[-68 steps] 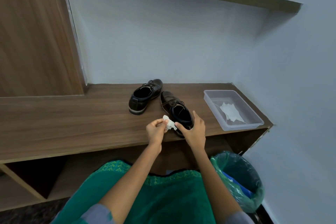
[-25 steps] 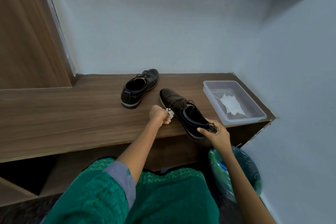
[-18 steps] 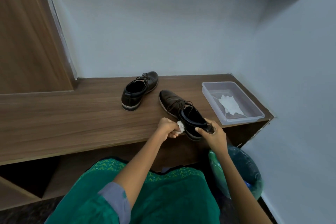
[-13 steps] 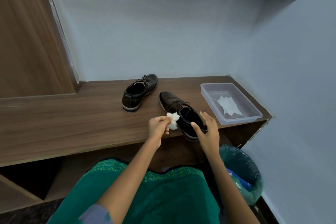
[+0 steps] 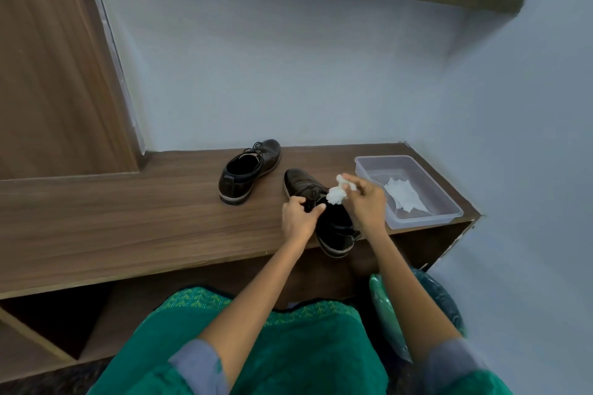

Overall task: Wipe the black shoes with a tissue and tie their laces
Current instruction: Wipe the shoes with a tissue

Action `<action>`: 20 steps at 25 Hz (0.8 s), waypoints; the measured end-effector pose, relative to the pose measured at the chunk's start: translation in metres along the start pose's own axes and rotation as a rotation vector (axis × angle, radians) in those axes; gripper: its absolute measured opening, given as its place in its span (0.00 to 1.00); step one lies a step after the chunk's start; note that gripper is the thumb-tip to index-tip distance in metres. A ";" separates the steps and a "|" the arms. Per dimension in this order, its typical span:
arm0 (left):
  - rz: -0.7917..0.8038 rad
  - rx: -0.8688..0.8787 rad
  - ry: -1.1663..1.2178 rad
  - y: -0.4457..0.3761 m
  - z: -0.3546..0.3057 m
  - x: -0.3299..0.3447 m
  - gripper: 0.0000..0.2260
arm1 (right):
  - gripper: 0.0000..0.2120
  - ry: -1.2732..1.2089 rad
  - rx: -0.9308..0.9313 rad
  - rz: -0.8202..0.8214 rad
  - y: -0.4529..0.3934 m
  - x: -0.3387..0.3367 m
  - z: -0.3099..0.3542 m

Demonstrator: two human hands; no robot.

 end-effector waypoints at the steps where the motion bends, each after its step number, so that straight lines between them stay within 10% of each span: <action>1: 0.057 -0.016 -0.072 0.002 -0.003 0.006 0.25 | 0.12 -0.029 0.060 -0.027 -0.005 -0.001 -0.002; 15: 0.082 0.246 -0.374 -0.082 -0.001 -0.050 0.10 | 0.11 -0.068 0.150 -0.204 -0.029 0.029 -0.011; 20: 0.060 0.320 -0.353 -0.085 0.008 -0.051 0.10 | 0.20 0.269 -0.393 0.318 -0.018 0.080 -0.023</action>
Point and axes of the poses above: each hand's wrist, its own y-axis away from the middle knuckle, its own x-axis out of the palm, z = x × y, the point moved 2 cm from there along -y, towards the middle knuckle, and after that the axes turned 14 degrees about -z, right-handed, at the moved point
